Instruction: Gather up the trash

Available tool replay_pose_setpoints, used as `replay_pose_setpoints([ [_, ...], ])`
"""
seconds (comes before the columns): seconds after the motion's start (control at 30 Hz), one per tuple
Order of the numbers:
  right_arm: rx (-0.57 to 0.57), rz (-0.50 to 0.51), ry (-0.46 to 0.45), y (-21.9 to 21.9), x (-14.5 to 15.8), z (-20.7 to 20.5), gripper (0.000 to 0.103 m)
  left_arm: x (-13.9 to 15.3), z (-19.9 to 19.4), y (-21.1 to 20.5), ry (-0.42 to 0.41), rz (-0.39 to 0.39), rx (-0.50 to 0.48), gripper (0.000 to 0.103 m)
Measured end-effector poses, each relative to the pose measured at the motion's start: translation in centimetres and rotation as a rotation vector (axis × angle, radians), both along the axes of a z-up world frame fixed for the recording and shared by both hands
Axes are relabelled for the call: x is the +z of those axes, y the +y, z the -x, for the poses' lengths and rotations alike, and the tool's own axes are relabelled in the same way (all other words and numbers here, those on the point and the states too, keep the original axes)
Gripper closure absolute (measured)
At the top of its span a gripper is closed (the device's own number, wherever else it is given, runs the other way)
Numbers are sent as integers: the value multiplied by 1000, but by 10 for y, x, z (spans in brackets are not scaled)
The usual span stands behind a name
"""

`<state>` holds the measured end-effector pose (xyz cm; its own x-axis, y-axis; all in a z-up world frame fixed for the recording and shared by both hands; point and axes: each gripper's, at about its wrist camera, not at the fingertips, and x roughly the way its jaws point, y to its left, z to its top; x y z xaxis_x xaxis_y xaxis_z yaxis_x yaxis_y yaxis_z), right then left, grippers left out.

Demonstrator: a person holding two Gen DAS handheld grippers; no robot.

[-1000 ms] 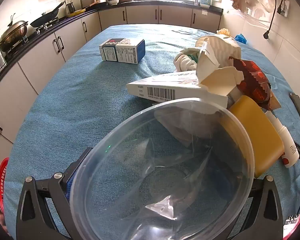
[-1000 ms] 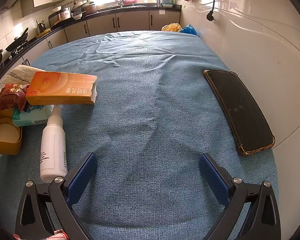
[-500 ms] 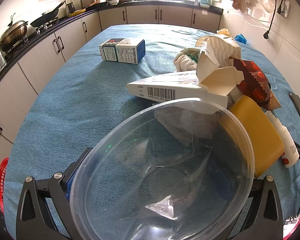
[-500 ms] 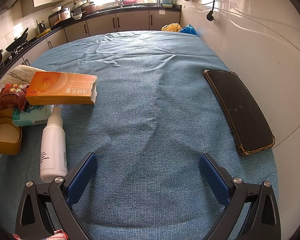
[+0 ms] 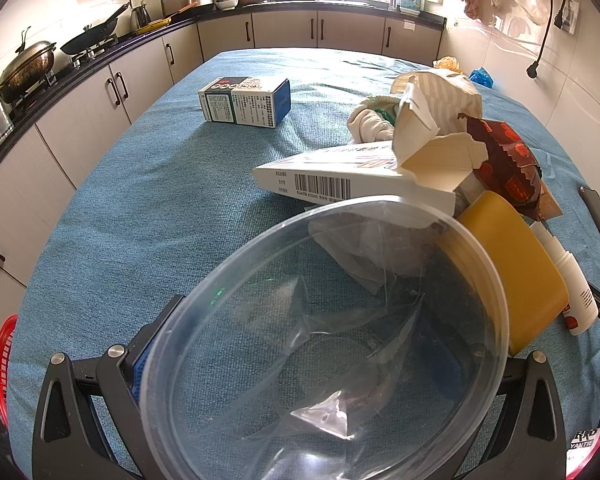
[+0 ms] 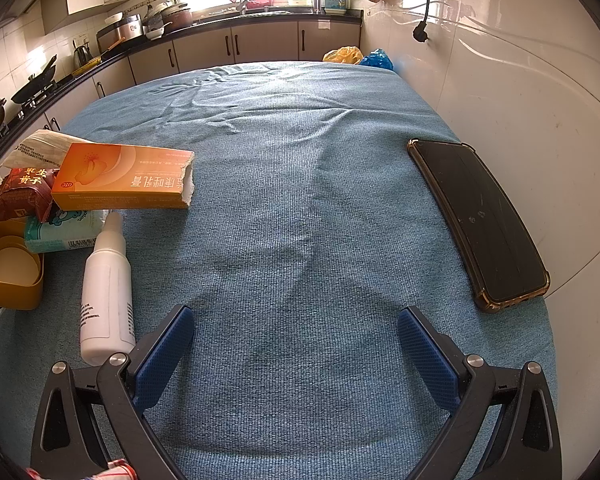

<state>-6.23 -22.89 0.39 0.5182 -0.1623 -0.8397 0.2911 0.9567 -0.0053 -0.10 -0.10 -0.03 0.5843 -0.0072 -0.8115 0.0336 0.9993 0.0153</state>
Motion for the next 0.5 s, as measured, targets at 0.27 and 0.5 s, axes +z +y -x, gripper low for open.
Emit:
replay_pose_setpoints([
  [0.27, 0, 0, 0, 0, 0, 0, 0, 0, 0, 0, 0, -1, 0, 0],
  [0.5, 0, 0, 0, 0, 0, 0, 0, -1, 1, 1, -1, 0, 0, 0],
])
